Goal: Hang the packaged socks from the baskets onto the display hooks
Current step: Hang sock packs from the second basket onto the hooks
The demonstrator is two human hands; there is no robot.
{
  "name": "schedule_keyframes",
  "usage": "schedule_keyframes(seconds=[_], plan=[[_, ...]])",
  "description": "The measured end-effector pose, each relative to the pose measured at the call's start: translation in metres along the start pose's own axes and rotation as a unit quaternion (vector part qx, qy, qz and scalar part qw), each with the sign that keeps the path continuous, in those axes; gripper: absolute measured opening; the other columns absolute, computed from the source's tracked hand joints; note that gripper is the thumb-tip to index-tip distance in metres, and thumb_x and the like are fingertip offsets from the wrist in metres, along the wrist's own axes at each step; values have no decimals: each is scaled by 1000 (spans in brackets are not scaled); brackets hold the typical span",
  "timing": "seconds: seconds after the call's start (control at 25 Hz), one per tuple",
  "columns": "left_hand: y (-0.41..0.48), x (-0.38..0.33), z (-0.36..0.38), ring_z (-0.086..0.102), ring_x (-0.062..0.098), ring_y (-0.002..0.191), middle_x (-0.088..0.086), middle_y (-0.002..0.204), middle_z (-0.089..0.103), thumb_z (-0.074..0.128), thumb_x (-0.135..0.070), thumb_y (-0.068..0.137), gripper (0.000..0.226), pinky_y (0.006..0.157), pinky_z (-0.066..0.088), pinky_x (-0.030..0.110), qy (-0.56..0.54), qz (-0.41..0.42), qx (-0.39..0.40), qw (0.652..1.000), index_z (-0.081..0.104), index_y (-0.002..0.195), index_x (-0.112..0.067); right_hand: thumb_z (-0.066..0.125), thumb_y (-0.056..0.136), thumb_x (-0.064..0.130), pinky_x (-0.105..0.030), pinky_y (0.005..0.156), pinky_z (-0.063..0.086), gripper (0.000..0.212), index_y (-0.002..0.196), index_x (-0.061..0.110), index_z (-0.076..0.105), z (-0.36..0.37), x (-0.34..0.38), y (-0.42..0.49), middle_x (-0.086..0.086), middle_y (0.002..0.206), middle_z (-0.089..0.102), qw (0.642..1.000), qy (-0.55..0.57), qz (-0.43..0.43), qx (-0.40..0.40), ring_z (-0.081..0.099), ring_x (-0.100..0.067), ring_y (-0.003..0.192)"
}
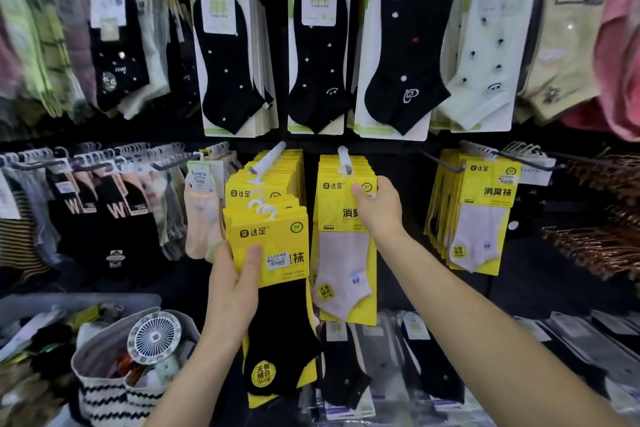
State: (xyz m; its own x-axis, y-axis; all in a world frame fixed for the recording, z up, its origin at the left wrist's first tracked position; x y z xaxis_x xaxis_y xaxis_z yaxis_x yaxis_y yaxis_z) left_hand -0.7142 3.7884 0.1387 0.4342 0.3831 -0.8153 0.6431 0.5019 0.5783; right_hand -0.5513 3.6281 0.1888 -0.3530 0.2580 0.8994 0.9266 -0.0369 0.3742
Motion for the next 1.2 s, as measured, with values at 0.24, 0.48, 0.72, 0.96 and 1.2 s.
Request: schedule_keyframes(seconds=[0.24, 0.48, 0.72, 0.96, 1.2], plan=[[10, 5, 16, 60, 7, 98, -2, 105, 62, 48, -22, 95, 16, 76, 46, 17, -2, -21, 18, 1000, 51, 110, -15, 54, 93, 30, -25, 57, 40, 17, 97, 13, 49, 1, -8, 0, 5, 80, 54, 999, 24, 29, 13, 58, -20, 85], [12, -1, 37, 58, -8, 95, -14, 105, 62, 48, -25, 95, 9, 77, 47, 14, -42, -43, 44, 997, 50, 103, -29, 65, 84, 37, -13, 71, 45, 23, 95, 29, 47, -19, -14, -44, 9, 89, 53, 993, 87, -81, -12, 54, -9, 85], [7, -9, 65, 54, -10, 92, -16, 104, 58, 50, -21, 94, 17, 71, 44, 7, -32, -27, 61, 997, 47, 111, -19, 79, 67, 41, -38, 74, 54, 42, 91, 14, 58, -19, -2, -63, -6, 90, 66, 993, 58, -61, 77, 59, -24, 79], [7, -7, 66, 52, -10, 96, -20, 106, 54, 35, -25, 100, 15, 77, 41, 8, -76, -51, 52, 994, 46, 111, -24, 70, 82, 21, -25, 68, 57, 17, 87, 24, 54, -32, -9, -58, 2, 87, 70, 988, 128, -35, 73, 69, -11, 79], [17, 9, 46, 56, 8, 90, -9, 96, 59, 36, -28, 100, 17, 80, 44, 27, -60, -64, -15, 996, 50, 101, -19, 58, 91, 12, -14, 54, 51, 7, 91, 19, 57, -40, -14, -38, 10, 75, 70, 974, 224, 12, 29, 67, 2, 65]])
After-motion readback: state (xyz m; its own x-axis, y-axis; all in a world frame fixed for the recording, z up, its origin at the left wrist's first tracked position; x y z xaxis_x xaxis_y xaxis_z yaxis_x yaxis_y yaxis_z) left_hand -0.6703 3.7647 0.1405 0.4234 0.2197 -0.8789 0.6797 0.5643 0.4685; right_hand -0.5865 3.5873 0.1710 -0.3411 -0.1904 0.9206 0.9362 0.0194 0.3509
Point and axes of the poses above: each hand's wrist, its own y-axis towards the middle knuckle, its own z-axis out of the palm, x = y × z, the point moved 2 cm from there along y, towards the middle knuckle
